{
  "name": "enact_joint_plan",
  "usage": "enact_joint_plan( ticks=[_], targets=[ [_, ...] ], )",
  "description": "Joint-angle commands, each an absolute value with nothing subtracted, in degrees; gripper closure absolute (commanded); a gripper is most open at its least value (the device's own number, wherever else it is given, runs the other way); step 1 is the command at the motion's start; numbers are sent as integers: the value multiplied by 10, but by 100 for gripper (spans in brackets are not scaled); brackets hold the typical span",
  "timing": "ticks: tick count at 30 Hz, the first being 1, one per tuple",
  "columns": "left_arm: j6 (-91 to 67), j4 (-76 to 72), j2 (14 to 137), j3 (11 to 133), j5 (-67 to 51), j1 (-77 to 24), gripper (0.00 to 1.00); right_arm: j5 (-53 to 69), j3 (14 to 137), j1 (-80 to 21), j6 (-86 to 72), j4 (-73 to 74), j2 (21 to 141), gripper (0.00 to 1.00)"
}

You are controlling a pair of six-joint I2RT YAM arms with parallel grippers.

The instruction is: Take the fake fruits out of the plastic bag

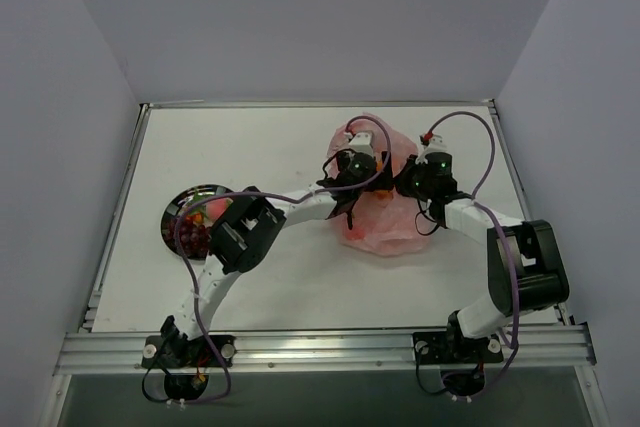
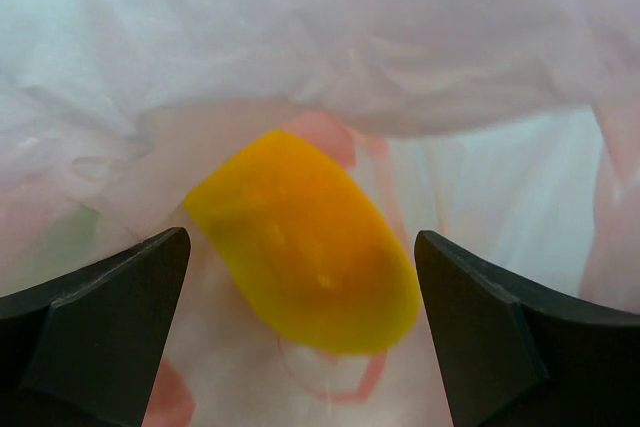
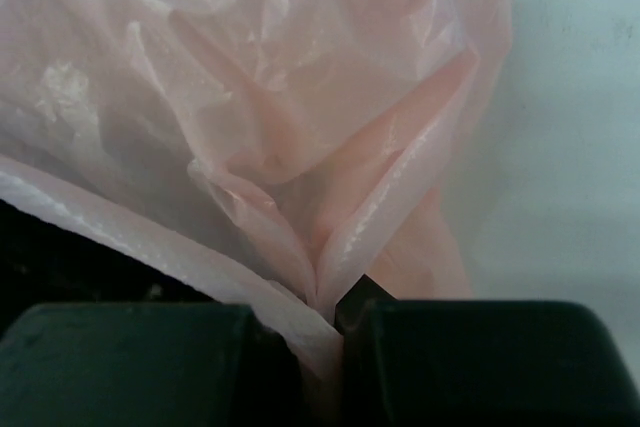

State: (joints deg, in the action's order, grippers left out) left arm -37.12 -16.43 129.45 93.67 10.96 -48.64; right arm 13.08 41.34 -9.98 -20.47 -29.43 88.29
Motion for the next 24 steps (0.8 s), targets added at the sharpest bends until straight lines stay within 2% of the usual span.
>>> enact_joint_plan(
  ticks=[1,7,10,13,14,16,17,18,21,23,24],
  targets=[
    [-424,-156,1310,1000,154,-489,6,141,398,-113,-220,-314,848,100],
    [-430,-112,1348,1056,181,-483,5,142,382,-119,-228,-314,837,100],
    [-426,-98,1363,1071,180,-483,0,134,381,-119,-229,-310,831,100],
    [-423,-97,1366,1068,179,-483,22,117,375,-119,-233,-313,821,100],
    [-422,-98,1363,1064,177,-483,36,106,374,-119,-235,-314,818,100],
    [-418,-111,1360,1058,166,-483,48,93,369,-118,-237,-316,814,100],
    [-412,-113,1358,1056,157,-482,53,86,368,-116,-239,-315,813,100],
    [-409,-108,1355,1057,156,-482,53,71,367,-116,-241,-315,812,100],
    [-398,-98,1353,1057,149,-482,46,55,361,-114,-242,-316,808,100],
    [-396,-98,1351,1054,144,-482,59,49,355,-115,-244,-323,804,100],
    [-396,-105,1347,1048,140,-482,71,47,352,-115,-247,-326,802,100]
  ],
)
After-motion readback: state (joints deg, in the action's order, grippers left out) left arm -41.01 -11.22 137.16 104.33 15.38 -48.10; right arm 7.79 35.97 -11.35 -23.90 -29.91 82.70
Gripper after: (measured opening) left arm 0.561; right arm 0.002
